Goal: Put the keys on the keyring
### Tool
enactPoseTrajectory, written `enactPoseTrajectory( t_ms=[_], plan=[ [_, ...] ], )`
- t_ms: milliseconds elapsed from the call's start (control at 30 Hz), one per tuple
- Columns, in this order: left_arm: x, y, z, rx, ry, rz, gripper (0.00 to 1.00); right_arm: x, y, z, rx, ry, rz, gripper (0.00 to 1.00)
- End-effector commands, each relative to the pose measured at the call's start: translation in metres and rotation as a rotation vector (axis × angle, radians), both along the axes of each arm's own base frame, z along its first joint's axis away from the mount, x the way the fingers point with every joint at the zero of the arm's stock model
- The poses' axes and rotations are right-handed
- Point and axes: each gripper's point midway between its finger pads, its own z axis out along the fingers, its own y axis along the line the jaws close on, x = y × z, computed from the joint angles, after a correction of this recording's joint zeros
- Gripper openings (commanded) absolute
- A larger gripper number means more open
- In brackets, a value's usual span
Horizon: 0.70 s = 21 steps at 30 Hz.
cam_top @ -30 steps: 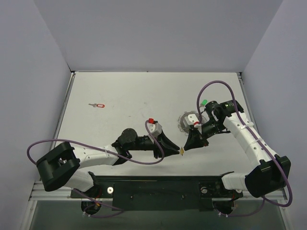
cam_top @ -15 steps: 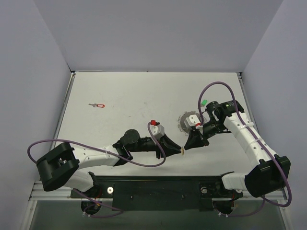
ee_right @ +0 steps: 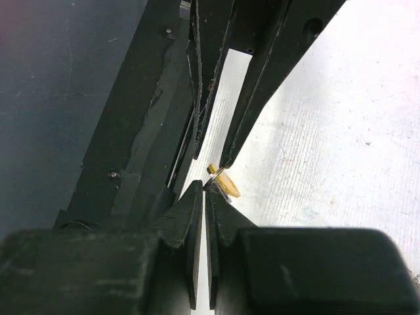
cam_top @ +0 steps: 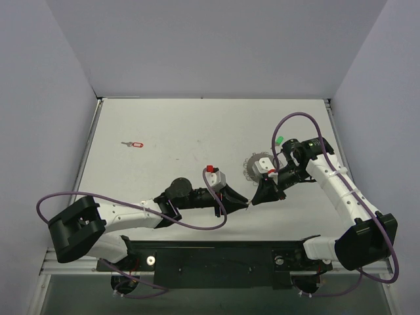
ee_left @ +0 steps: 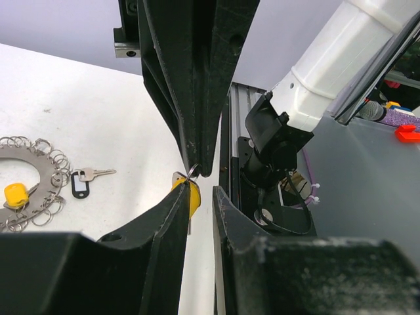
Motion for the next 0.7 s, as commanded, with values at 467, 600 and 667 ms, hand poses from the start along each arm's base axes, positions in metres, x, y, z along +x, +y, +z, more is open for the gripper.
enactPoseTrajectory(
  t_ms=[467, 600, 667],
  plan=[
    [-0.002, 0.008, 0.024, -0.08, -0.05, 0.018, 0.29, -0.028, -0.001, 0.015, 0.037, 0.159, -0.005, 0.0],
    [0.0, 0.002, 0.026, -0.089, -0.044, 0.014, 0.26, -0.028, -0.001, 0.016, 0.037, 0.16, -0.005, 0.0],
    [0.001, -0.001, 0.026, -0.088, -0.038, 0.012, 0.26, -0.028, -0.001, 0.015, 0.035, 0.165, -0.004, 0.0]
  ],
)
